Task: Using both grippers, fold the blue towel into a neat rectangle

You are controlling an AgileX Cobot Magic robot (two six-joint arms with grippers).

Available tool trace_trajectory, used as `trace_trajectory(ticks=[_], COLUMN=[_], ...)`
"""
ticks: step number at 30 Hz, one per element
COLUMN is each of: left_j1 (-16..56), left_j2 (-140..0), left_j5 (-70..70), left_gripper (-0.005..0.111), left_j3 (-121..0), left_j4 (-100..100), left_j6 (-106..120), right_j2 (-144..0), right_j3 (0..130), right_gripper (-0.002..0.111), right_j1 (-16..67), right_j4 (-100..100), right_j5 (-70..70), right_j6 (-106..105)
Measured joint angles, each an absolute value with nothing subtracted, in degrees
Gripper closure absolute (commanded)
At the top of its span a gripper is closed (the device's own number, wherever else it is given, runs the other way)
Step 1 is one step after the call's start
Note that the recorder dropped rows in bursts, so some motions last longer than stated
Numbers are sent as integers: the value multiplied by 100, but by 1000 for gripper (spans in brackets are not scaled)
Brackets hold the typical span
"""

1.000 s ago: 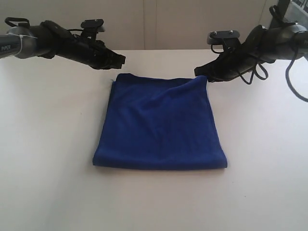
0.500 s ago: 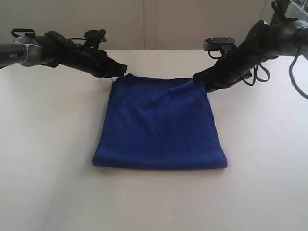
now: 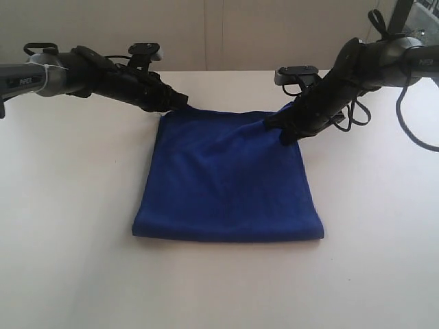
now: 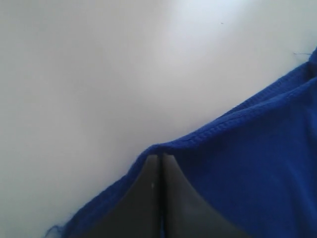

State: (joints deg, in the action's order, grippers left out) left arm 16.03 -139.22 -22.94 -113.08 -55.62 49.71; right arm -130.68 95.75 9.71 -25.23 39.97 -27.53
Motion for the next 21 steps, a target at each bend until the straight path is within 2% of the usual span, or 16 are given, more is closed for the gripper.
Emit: trace_trajectory(ticks=[6, 9, 11, 13, 21], left_j1=[1681, 1646, 1635, 1624, 1624], left_j2=[-13922, -13911, -13819, -13707, -13773], left_j5=[-2198, -2113, -2113, -2113, -1843], left_gripper=[104, 88, 66, 59, 58], left_j3=[-11308, -11308, -11308, -11308, -11299], left_j4=[-5574, -5574, -5535, -5443, -4854], left_j6=[5191, 5362, 5659, 5842, 6023], right_j2=[-13068, -13068, -13078, -13078, -13078], right_j3=[9575, 9575, 9575, 9583, 9583], right_gripper=[108, 108, 108, 108, 108], right_j1=[971, 971, 971, 971, 971], right_j4=[-2515, -2515, -2515, -2515, -2515], right_j5=[3990, 3979, 3979, 3979, 3919], right_j6=[-2753, -2753, -2753, -2753, -2753])
